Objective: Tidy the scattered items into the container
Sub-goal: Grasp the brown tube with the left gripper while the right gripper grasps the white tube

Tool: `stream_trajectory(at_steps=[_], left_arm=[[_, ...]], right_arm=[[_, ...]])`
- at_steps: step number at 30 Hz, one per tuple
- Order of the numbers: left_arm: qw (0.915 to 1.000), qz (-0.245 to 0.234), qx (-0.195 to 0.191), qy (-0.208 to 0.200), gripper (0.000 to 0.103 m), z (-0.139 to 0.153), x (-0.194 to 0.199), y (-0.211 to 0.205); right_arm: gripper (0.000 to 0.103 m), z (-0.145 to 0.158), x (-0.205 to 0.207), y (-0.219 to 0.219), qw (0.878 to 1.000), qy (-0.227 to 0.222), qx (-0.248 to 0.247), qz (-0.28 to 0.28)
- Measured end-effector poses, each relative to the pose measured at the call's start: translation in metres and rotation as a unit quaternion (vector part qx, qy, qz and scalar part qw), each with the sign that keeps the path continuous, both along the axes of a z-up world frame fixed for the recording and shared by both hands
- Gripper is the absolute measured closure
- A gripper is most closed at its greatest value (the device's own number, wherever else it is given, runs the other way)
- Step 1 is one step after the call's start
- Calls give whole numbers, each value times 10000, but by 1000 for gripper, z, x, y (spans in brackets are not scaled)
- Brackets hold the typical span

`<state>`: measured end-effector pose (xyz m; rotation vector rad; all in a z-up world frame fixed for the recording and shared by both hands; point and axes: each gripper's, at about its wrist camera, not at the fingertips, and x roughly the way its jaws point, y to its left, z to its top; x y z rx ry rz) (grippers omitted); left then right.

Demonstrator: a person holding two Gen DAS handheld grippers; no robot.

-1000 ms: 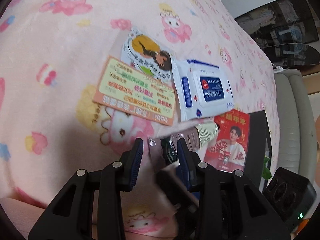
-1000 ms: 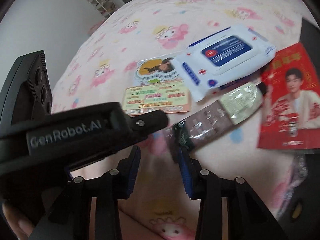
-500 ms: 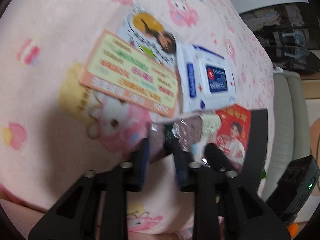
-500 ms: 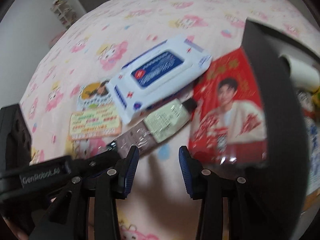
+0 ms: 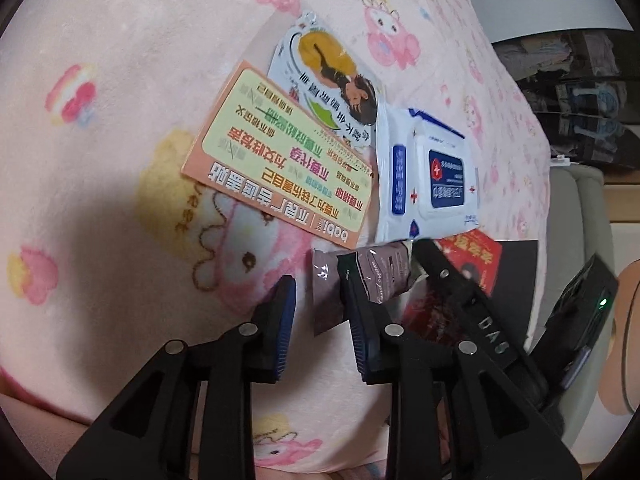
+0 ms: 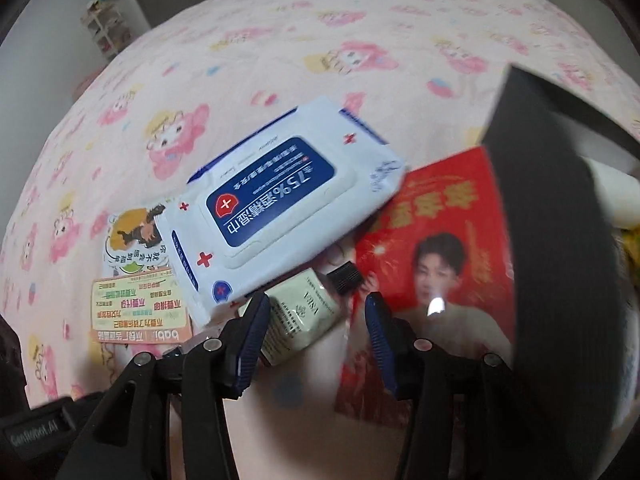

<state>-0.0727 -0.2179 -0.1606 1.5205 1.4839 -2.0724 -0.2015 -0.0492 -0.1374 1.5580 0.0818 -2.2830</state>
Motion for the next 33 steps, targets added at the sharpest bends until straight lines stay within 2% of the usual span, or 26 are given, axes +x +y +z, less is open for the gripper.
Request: stream_trajectory(at_steps=[5, 8, 12, 17, 19, 21, 26, 29, 33], left_arm=[[9996, 73, -258, 81, 81, 10, -1, -1], [9990, 331, -297, 102, 81, 14, 5, -8], [9957, 748, -531, 89, 78, 21, 16, -19], [9951, 789, -593, -13, 73, 18, 20, -23], [9955, 708, -620, -103, 73, 15, 18, -22], [9955, 637, -677, -199, 70, 13, 17, -21], [9956, 503, -718, -335, 70, 11, 18, -20], [9961, 502, -664, -306, 70, 10, 20, -21], [9963, 497, -641, -286, 69, 11, 21, -22]], right_arm=[[61, -2, 0, 2, 9985, -332, -426, 128], [63, -1, 6, 7, 9967, -498, -619, 185], [63, 3, 31, 12, 9931, -775, -808, 341], [63, 7, 69, 11, 9901, -959, -647, 798], [64, 10, 71, 15, 9908, -902, -672, 749], [63, 12, 69, 15, 9934, -738, -477, 740], [58, 10, 64, 10, 9954, -408, -134, 861], [55, 3, 49, 15, 9950, -523, -435, 735], [55, -2, 34, 23, 9890, -918, -1040, 508]])
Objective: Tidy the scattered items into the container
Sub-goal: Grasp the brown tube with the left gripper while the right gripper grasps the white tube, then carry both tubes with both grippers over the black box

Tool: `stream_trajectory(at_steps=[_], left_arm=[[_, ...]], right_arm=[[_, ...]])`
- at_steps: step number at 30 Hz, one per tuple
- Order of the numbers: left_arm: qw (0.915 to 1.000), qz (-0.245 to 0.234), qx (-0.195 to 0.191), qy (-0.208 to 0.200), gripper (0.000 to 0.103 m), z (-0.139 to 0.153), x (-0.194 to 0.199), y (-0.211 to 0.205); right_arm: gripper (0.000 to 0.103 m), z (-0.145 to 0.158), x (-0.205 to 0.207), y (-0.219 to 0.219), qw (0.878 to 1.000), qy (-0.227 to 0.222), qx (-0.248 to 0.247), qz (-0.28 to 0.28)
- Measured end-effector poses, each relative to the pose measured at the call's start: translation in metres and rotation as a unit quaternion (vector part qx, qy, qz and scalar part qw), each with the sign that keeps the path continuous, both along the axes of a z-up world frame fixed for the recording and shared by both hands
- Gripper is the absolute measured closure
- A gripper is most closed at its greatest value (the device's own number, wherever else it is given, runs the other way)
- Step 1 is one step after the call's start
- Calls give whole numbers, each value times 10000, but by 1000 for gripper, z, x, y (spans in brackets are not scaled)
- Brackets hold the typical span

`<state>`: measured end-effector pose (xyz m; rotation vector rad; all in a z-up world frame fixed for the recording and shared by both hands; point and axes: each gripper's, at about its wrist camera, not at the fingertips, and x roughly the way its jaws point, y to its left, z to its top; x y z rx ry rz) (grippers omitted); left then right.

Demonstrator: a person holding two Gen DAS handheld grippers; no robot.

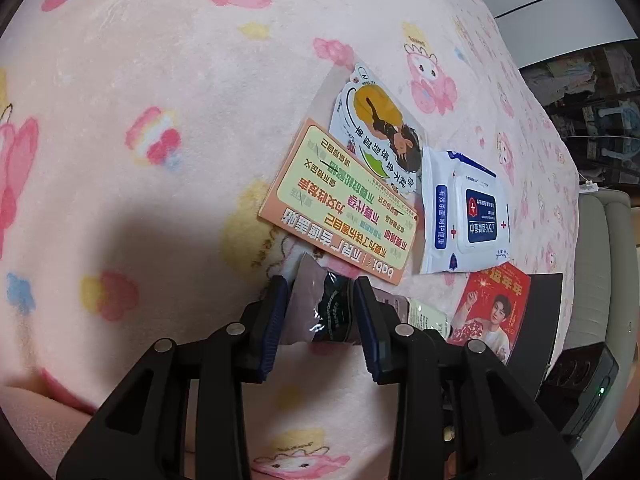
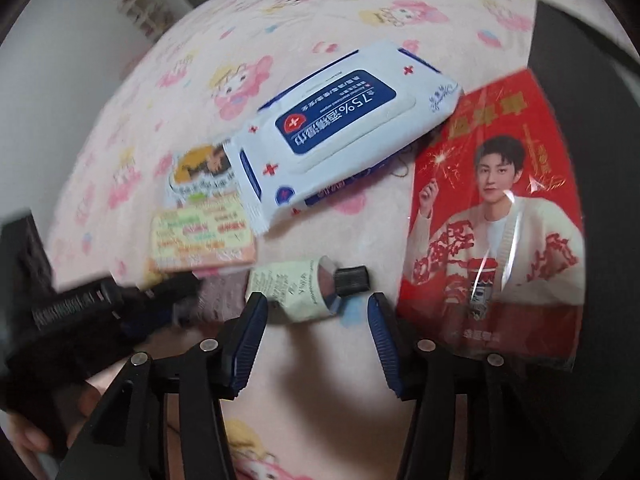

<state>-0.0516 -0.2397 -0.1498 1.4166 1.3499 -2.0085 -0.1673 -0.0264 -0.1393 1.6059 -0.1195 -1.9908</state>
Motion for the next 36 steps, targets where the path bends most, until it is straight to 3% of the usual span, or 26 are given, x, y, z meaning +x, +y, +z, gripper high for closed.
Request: stream_trajectory(at_steps=[3, 9, 14, 16, 22, 27, 36], left_arm=[[9999, 101, 16, 40, 69, 2, 3, -2], [9997, 245, -6, 90, 69, 3, 6, -3], [9997, 239, -4, 67, 69, 2, 4, -2], [9997, 228, -8, 53, 69, 2, 4, -3], [9999, 86, -110, -62, 68, 0, 0, 1], [9998, -50, -172, -93, 61, 2, -2, 6], [9993, -294, -180, 132, 60, 14, 2, 15]], right_arm=[[55, 3, 4, -2, 9997, -101, -161, 161], [55, 15, 29, -2, 9984, -50, 95, 554], [55, 27, 33, -5, 9906, 823, 1022, 378], [54, 29, 28, -3, 9904, 887, 1012, 318], [51, 3, 14, -13, 9972, 321, 643, 223], [51, 6, 17, -10, 9972, 368, 579, 285], [51, 24, 30, -12, 9958, 549, 701, 213]])
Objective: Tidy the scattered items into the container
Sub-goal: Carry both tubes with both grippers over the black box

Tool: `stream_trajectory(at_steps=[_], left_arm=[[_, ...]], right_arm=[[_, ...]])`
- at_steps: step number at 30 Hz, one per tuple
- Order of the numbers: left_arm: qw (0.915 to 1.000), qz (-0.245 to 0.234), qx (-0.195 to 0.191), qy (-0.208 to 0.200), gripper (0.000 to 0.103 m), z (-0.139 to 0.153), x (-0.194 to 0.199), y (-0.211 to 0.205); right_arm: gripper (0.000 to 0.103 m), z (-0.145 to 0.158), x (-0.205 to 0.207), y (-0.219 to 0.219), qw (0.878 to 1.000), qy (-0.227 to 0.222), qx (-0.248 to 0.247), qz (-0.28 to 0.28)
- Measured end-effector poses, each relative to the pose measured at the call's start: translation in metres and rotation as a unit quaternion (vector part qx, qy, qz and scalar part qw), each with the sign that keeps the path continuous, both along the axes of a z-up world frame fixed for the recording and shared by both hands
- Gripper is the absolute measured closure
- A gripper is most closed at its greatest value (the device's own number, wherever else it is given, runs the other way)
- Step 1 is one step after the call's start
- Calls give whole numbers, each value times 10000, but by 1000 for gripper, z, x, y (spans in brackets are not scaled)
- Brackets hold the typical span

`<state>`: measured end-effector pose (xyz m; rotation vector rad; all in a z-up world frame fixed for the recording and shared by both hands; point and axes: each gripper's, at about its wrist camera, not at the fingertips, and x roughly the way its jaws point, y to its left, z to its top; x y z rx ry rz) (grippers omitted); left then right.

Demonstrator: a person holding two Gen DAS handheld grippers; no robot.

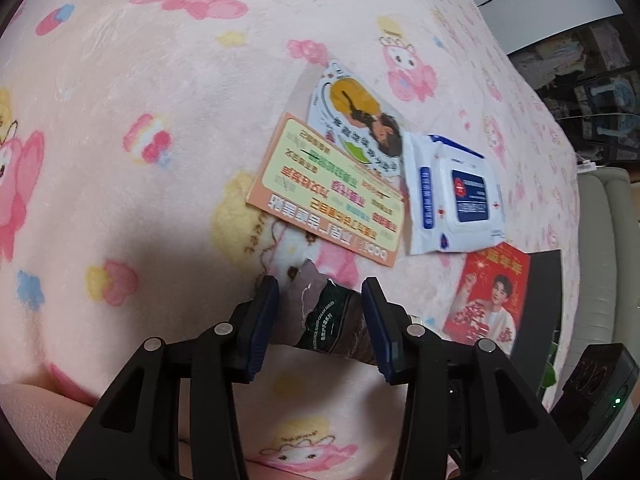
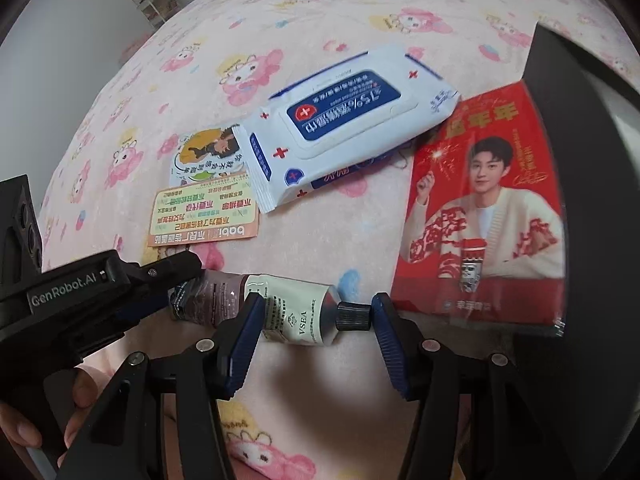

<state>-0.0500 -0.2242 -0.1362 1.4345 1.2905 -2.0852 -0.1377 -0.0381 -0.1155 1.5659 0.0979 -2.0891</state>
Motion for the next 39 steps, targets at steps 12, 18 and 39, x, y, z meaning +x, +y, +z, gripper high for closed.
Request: stream_trajectory(at_steps=[12, 18, 39], left_arm=[[9932, -609, 499, 858, 60, 61, -5, 32], [9838, -1259, 396, 1210, 60, 113, -37, 90], [9652, -2564, -437, 282, 57, 87, -116, 243]], right_arm=[[51, 93, 1, 42, 9956, 761, -502, -236], [51, 140, -4, 95, 9888, 1227, -678, -515], [51, 79, -52, 268, 9827, 568, -539, -1680]])
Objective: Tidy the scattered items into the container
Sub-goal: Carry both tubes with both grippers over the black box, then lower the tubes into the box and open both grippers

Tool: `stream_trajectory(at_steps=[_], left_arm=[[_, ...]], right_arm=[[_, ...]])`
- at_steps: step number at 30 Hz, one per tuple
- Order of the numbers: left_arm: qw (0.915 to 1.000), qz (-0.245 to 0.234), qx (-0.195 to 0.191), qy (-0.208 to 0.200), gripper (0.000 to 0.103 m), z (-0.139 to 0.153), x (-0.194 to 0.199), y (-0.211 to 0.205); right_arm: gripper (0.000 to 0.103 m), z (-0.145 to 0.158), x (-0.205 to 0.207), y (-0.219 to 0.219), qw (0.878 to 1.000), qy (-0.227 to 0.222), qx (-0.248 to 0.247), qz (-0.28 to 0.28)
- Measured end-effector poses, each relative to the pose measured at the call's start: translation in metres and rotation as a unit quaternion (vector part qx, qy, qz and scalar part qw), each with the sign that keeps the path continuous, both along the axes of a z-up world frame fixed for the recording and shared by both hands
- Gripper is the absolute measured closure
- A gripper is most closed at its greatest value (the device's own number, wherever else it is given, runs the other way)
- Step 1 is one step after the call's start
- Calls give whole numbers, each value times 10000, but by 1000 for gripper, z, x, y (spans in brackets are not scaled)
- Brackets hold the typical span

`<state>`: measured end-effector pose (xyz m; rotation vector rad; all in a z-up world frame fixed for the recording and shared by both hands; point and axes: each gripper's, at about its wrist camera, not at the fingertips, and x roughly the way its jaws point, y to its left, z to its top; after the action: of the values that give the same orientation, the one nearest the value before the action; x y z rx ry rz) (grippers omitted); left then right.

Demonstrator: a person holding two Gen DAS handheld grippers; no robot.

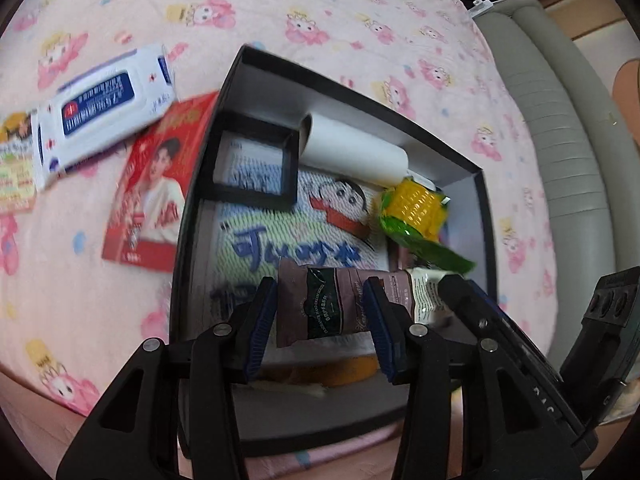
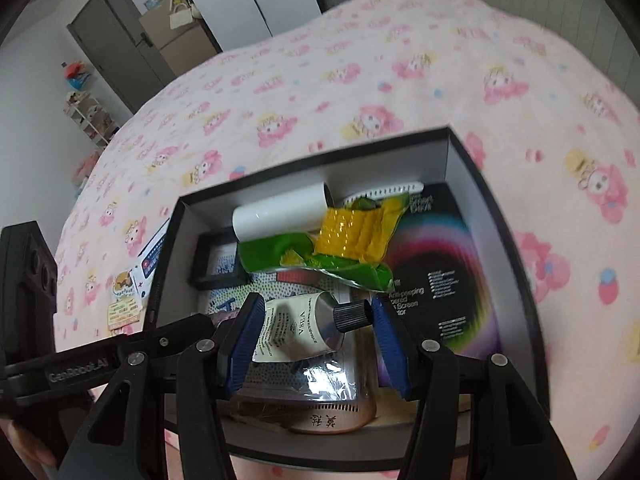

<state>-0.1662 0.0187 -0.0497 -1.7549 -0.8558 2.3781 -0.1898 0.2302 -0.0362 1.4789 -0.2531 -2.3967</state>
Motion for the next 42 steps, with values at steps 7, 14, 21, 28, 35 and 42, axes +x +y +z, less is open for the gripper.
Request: stream_trajectory(at_steps=[7, 14, 21, 28, 35, 42], left_arm=[[9975, -222, -673, -39, 57, -3, -16, 13], [9889, -370, -1431, -180, 61, -10, -21, 28], [9898, -416, -1355, -108, 60, -10, -12, 29], [9805, -1329, -1443, -139, 57, -8, 3, 46], [9723, -1332, -1901, -276, 59, -19, -1, 50], [9607, -1479, -2340, -216, 59, -25, -3, 58]], right_arm=[[51, -17, -9, -5, 9996, -258, 42, 103], [56, -35, -20, -12, 9978, -612, -33, 235], [56, -23, -12, -7, 9985, -396, 382, 32], [47, -2, 9, 2, 9960, 71, 887, -108], [48, -19, 8, -10, 9929, -321, 1071, 395], [47, -27, 5, -15, 9876, -427, 1423, 504]])
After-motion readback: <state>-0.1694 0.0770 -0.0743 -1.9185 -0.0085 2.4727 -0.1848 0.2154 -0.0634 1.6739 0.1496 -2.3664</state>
